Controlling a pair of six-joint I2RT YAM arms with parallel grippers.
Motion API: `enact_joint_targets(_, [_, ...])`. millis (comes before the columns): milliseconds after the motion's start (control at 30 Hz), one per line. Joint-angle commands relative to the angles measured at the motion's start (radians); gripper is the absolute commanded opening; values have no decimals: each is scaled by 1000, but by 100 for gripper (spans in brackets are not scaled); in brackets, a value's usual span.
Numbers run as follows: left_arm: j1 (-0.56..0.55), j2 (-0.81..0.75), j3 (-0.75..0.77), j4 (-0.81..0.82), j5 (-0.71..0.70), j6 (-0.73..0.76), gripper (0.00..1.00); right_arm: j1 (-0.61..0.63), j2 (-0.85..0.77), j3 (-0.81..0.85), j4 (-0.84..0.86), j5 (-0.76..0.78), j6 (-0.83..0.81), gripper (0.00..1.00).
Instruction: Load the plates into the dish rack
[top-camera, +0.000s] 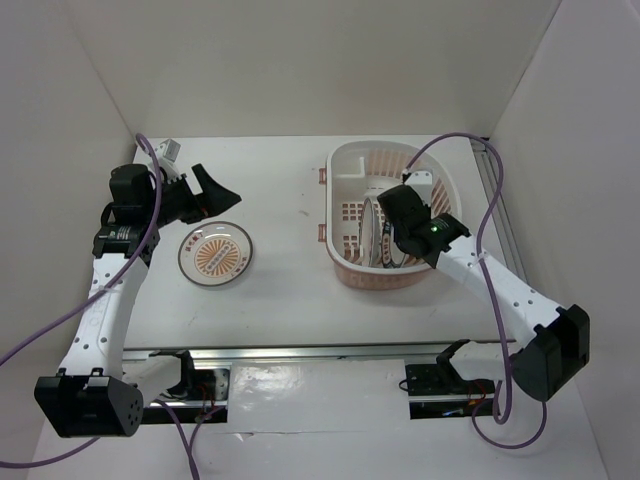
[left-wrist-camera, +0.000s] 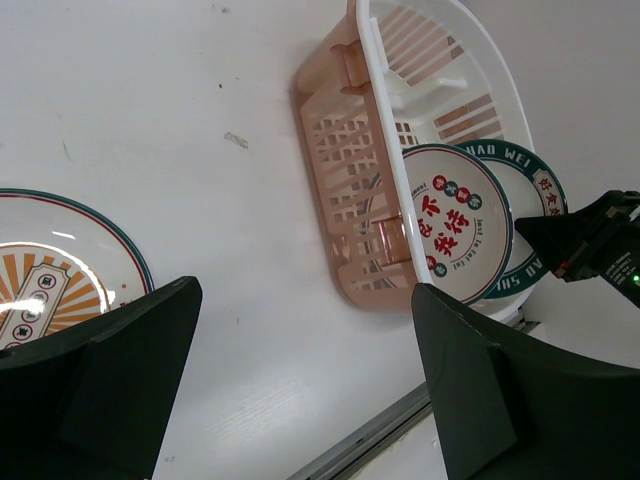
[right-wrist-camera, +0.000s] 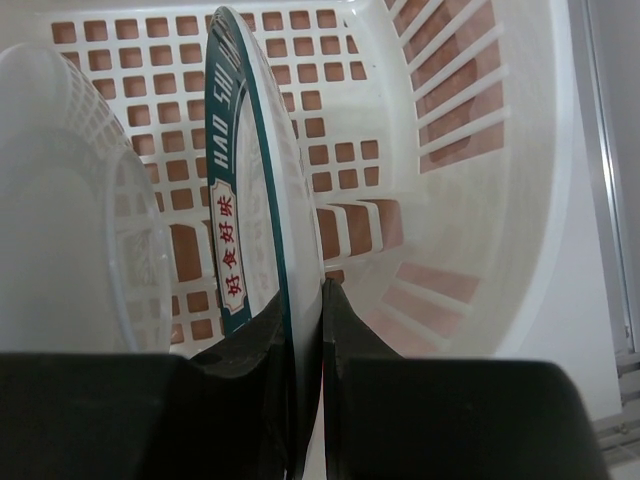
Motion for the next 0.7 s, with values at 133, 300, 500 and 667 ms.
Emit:
enact_joint_targets(133, [2, -23, 3, 36, 10, 32, 100, 8, -1, -31, 39, -9, 1, 1])
enact_joint_targets(300, [2, -23, 3, 36, -9, 32, 100, 17, -1, -40, 48, -34, 1, 13])
enact_joint_targets(500, [2, -23, 3, 27, -9, 32, 100, 17, -1, -31, 58, -43, 10, 43])
enact_joint_targets(667, [2, -23, 3, 27, -18, 32, 100, 17, -1, -19, 48, -43, 21, 51])
